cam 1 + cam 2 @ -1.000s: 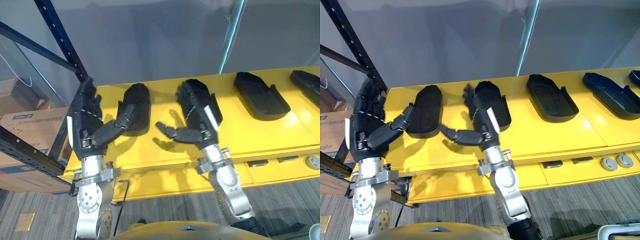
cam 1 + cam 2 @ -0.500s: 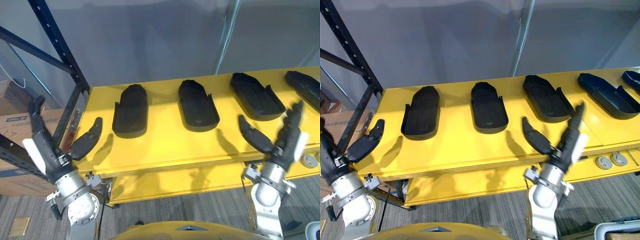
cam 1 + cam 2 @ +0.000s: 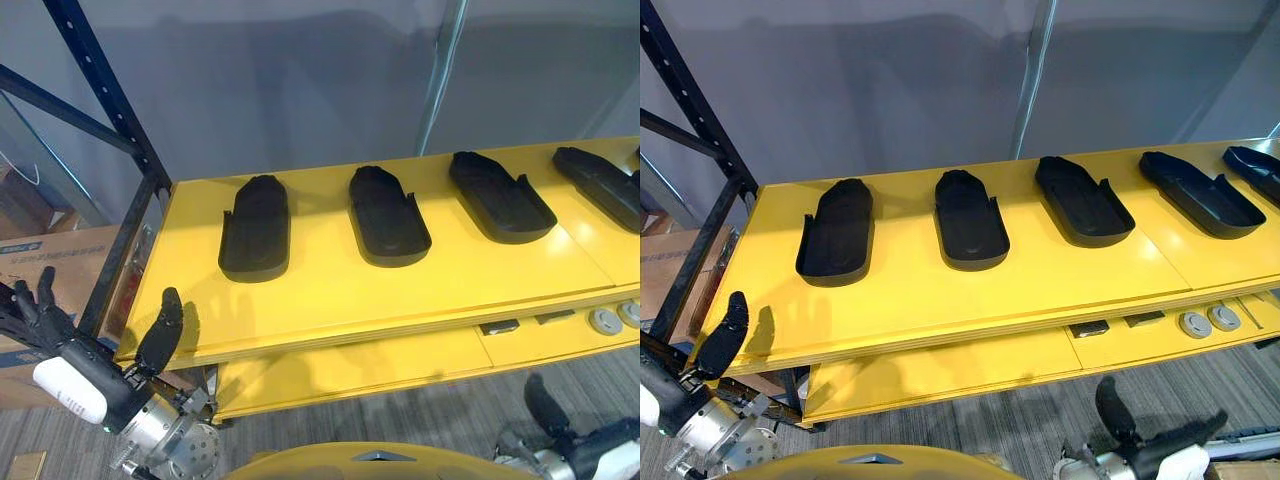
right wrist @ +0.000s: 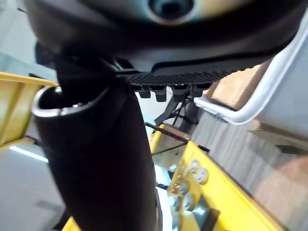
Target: Walk over and take three plastic housings, then place them on the shelf
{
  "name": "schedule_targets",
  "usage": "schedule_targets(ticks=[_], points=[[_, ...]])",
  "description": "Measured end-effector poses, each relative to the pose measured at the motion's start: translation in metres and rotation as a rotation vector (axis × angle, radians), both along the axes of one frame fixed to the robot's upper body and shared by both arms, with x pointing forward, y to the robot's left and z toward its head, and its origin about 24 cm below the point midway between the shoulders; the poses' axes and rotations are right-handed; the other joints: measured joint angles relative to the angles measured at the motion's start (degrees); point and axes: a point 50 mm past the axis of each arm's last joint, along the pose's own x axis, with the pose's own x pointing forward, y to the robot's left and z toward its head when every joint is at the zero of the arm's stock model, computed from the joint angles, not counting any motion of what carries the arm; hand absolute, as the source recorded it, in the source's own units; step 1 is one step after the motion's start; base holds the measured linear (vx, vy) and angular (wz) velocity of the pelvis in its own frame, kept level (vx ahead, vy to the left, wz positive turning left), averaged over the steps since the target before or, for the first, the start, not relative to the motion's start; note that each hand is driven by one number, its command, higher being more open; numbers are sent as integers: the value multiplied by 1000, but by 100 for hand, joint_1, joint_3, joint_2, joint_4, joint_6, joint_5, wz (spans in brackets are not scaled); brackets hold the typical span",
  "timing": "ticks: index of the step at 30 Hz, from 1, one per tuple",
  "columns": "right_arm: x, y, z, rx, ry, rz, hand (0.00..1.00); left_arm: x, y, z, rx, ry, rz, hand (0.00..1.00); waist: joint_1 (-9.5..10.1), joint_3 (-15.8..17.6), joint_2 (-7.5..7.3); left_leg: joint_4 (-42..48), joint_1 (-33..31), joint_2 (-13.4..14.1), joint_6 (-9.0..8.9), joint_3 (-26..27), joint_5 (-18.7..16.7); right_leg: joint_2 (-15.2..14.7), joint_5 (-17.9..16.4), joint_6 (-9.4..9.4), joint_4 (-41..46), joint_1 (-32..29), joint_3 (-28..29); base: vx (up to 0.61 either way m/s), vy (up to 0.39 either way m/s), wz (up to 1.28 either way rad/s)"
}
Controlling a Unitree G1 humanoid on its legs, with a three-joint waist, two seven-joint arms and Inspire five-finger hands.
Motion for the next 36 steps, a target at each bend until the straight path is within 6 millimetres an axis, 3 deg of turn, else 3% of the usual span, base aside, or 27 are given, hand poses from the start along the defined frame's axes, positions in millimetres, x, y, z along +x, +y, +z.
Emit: schedule_targets(ticks=[6,11,17,22,29,30,36], points=[[-30,19,-34,184,154,-16,100,-10,-25,-33,-37,184,-124,100,173,22,-168,-124,139,-35,-10,3,115,-25,-43,15,13,89,-25,6,1,1],[-36,31,-47,280,205,67,100,-11,-44,-44,-30,238,-260,100,172,-62,-246,-466,314,-171,-8,-28,285,-95,-111,50,51,140,-96,9,18,7],[-25,46,-59,355,245,197,100,-4,-46,-43,-10,244,-421,100,180,-72,-251,-638,363,-250,-33,-65,390,-79,-175,44,109,64,-116,0,4,3],[-17,46,-65,381,279,237,100,-7,-44,-49,-42,265,-453,100,176,-69,-229,-638,287,-268,-35,-216,418,-73,-188,52,94,51,-156,28,-5,9],[-5,39,-70,386,304,280,100,-8,-49,-59,-119,269,-433,100,170,-11,-166,-636,240,-282,-19,-470,480,-68,-190,49,56,157,-369,5,-6,15],[-7,38,-71,388,309,278,100,-7,-49,-60,-140,263,-418,100,174,25,-109,-638,239,-285,-22,-535,492,-67,-190,49,37,200,-423,-18,-7,22],[-9,35,-73,402,328,280,100,-10,-48,-62,-142,220,-347,100,166,105,-106,-638,188,-290,-19,-833,557,-58,-225,55,22,347,-696,-16,-11,23]])
